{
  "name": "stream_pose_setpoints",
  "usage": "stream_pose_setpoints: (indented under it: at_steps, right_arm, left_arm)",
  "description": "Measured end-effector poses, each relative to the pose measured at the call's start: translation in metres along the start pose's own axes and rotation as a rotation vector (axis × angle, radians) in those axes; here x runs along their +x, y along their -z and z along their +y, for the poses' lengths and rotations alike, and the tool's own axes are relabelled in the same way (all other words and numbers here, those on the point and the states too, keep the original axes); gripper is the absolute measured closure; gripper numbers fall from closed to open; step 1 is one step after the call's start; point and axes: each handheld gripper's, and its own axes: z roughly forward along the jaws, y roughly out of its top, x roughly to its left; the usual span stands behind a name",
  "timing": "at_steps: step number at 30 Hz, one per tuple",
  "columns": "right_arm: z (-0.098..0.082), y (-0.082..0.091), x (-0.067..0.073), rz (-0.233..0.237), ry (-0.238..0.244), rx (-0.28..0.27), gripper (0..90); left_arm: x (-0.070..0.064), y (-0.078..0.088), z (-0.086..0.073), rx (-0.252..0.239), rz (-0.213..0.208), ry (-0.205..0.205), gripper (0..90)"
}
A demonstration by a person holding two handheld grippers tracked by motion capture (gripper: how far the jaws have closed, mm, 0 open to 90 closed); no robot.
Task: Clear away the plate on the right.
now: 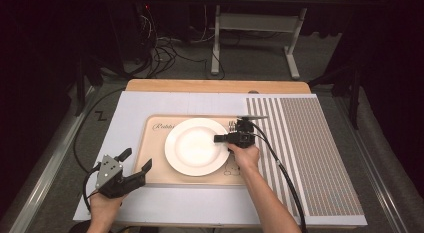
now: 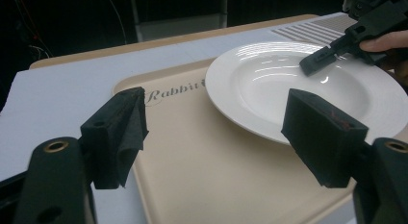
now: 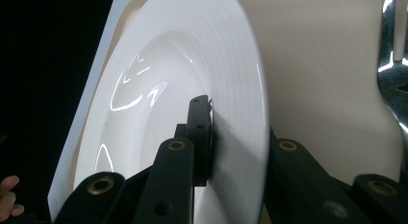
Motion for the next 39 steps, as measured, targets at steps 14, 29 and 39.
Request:
stream_pose_setpoints:
  at_steps: [14, 29, 39]
  right_arm:
    - [-0.001, -0.001, -0.001, -0.035, 0.046, 0.010, 74.0]
    - [0.000, 0.008, 0.003, -0.086, 0.115, -0.040, 62.3]
    - [0.001, 0.017, 0.002, -0.080, 0.111, -0.069, 58.0]
  left_arm:
    - [-0.002, -0.001, 0.000, 0.007, 0.001, -0.011, 24.3]
    - [-0.003, 0.000, -0.001, 0.001, 0.000, -0.008, 24.2]
    - [-0.002, 0.000, -0.001, 0.001, 0.000, -0.005, 24.1]
